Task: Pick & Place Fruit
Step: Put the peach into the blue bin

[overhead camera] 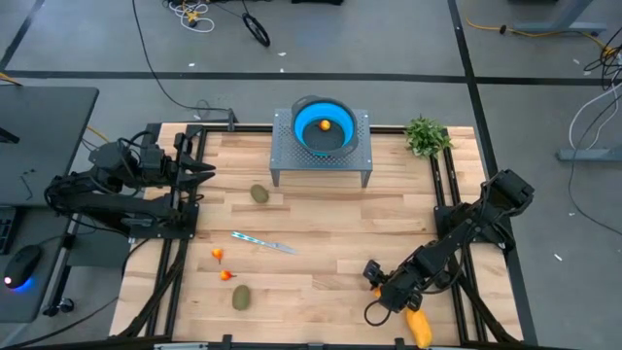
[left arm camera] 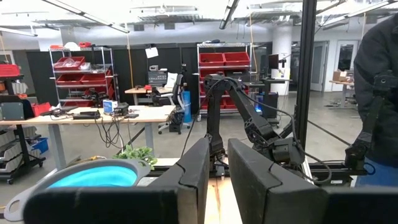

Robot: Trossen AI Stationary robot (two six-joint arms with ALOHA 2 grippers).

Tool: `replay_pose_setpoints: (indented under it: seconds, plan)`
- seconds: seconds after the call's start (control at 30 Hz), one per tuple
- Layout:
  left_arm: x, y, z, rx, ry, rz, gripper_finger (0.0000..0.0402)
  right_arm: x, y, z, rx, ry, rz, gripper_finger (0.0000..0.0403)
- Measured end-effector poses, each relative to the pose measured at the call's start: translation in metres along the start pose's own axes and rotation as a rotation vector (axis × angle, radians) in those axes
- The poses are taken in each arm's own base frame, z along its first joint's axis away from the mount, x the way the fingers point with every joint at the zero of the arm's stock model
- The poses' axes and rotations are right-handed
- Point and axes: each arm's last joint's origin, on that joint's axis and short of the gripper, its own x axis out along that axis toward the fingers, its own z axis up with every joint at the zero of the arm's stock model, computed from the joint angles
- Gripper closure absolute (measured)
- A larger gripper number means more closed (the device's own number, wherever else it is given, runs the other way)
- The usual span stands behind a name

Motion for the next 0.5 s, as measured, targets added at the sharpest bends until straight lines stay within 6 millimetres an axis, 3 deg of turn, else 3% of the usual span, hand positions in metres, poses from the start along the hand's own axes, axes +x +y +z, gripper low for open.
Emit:
replay_pose_setpoints:
  seconds: [0.5]
  plan:
    - [0.0, 0.0, 0.0001, 0.0, 0.0, 0.0, 0.0334, 0.0, 0.0001, -0.0006, 0.0, 0.006, 0.002, 0.0221]
